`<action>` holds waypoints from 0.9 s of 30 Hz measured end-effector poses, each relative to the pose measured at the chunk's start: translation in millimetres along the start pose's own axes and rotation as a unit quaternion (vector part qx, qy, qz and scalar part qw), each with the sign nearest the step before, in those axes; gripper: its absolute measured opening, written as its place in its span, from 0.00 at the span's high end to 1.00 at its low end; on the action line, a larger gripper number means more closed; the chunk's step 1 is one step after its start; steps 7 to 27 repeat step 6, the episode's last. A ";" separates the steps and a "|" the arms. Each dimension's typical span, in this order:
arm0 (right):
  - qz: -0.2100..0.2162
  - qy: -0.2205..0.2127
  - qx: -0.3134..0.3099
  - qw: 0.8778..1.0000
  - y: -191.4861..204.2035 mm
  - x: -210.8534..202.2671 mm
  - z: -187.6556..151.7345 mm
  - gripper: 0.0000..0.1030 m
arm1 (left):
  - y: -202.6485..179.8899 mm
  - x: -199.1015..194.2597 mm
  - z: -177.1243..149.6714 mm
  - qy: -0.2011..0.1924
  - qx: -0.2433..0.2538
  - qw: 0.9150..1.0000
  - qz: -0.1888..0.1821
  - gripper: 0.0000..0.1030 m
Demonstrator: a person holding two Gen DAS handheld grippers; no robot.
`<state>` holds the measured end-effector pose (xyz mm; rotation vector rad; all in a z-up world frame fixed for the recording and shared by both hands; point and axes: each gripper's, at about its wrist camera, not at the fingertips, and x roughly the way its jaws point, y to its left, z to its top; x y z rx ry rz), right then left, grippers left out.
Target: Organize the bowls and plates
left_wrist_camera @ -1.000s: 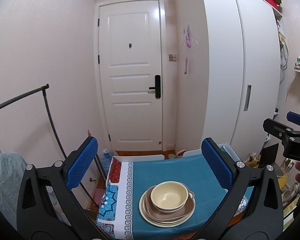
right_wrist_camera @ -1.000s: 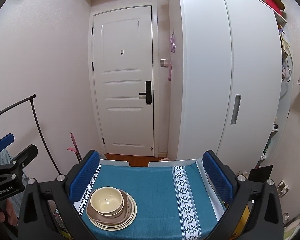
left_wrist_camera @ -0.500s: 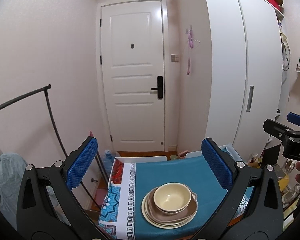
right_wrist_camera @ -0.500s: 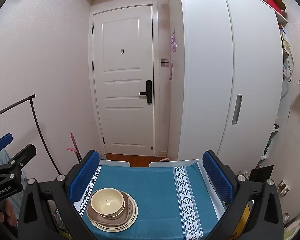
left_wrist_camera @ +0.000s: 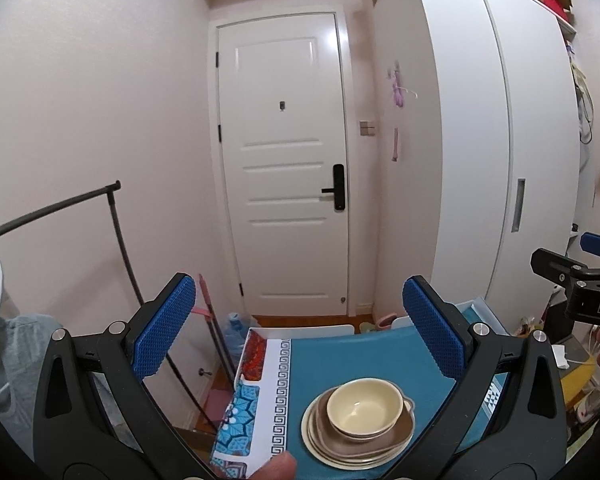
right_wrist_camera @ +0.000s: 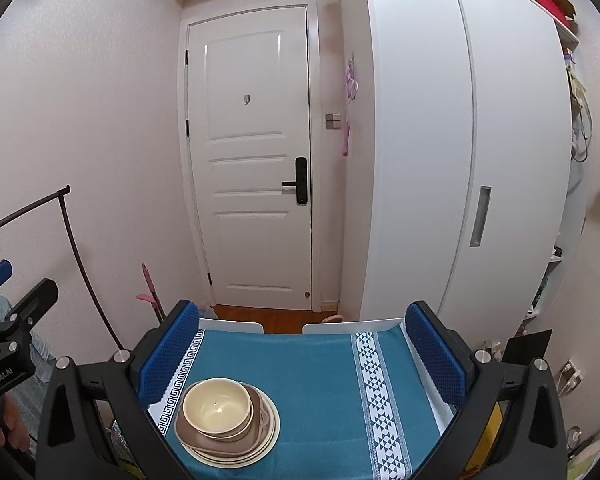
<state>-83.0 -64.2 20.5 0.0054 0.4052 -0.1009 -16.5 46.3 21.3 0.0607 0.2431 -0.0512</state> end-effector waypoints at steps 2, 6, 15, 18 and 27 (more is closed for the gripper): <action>0.001 0.002 0.000 1.000 0.6 5.6 0.7 0.00 | 0.2 4.2 0.2 0.001 0.001 1.000 0.001 0.00; 0.003 0.007 0.001 1.000 0.2 17.1 1.4 0.00 | 0.0 10.5 -0.1 0.001 0.003 1.000 0.003 0.00; 0.003 0.007 0.001 1.000 0.2 17.1 1.4 0.00 | 0.0 10.5 -0.1 0.001 0.003 1.000 0.003 0.00; 0.003 0.007 0.001 1.000 0.2 17.1 1.4 0.00 | 0.0 10.5 -0.1 0.001 0.003 1.000 0.003 0.00; 0.003 0.007 0.001 1.000 0.2 17.1 1.4 0.00 | 0.0 10.5 -0.1 0.001 0.003 1.000 0.003 0.00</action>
